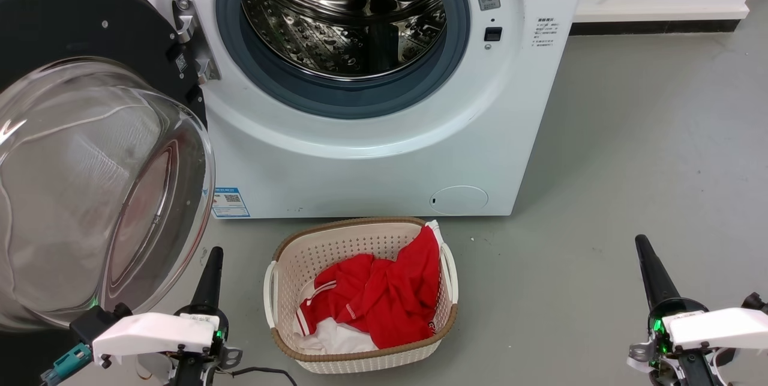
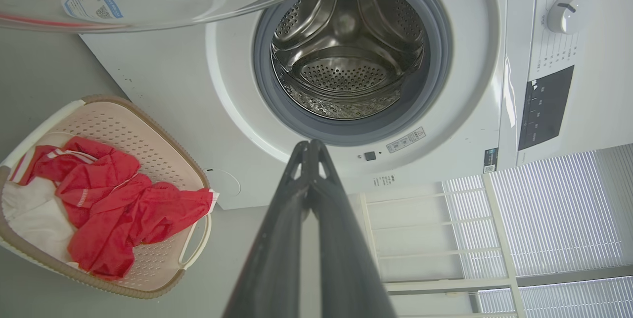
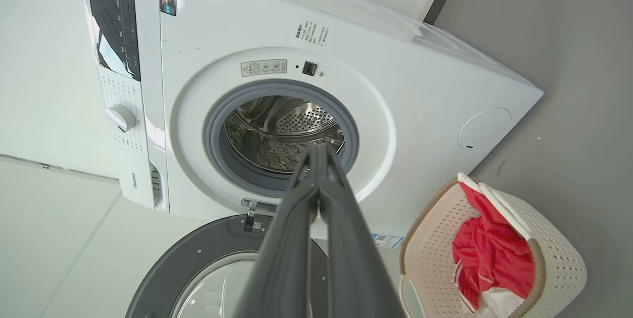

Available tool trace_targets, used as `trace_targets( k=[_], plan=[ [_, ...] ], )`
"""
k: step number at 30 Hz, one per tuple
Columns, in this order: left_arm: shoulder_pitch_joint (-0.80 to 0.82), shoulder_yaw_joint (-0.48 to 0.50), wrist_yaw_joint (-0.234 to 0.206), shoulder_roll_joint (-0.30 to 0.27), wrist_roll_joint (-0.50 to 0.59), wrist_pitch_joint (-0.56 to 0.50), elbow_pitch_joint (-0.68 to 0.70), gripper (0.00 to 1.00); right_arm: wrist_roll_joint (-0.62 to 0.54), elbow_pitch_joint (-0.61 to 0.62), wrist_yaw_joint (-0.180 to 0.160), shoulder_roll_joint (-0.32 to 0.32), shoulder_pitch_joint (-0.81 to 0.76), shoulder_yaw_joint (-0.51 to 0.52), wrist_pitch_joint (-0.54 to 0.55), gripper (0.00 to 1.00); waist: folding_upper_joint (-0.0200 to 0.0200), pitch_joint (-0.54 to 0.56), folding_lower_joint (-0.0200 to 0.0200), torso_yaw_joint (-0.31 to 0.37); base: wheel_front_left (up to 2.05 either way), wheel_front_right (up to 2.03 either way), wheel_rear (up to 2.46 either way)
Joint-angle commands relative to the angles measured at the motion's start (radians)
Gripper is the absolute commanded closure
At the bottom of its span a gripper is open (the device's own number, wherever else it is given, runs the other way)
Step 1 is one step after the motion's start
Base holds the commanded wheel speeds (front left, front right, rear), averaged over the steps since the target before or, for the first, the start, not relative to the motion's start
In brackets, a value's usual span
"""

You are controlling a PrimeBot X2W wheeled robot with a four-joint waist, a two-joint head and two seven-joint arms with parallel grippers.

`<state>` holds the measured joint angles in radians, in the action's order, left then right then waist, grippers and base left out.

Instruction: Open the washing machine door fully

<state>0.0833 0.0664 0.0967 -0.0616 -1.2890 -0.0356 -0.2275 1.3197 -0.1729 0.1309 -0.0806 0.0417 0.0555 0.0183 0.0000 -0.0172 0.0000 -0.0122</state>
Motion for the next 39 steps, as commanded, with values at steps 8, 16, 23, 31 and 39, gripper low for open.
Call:
trace_targets(
  k=[8,16,23,31,39],
  plan=[
    [0.020,0.014,0.011,0.002,-0.076,-0.020,-0.002,1.00,0.079,-0.014,0.000,-0.004,0.032,0.006,0.017,1.00,0.0000,0.003,0.0000,0.002,0.00,0.00,0.00],
    [0.024,0.024,0.019,0.004,-0.142,-0.036,-0.007,1.00,0.145,-0.030,0.000,-0.002,0.043,0.010,0.029,1.00,0.0000,0.005,0.0000,0.005,0.00,0.00,0.00],
    [0.027,0.031,0.023,0.007,-0.196,-0.050,-0.011,1.00,0.199,-0.043,0.000,0.000,0.050,0.013,0.041,1.00,0.0000,0.008,0.0000,0.007,0.00,0.00,0.00],
    [0.026,0.040,0.030,0.009,-0.255,-0.065,-0.015,1.00,0.257,-0.056,0.000,0.002,0.061,0.017,0.052,1.00,0.0000,0.010,0.0000,0.009,0.00,0.00,0.00],
    [0.029,0.049,0.034,0.012,-0.310,-0.078,-0.018,1.00,0.312,-0.070,0.000,0.004,0.067,0.021,0.064,1.00,0.0000,0.013,0.0000,0.011,0.00,0.00,0.00]
  ],
)
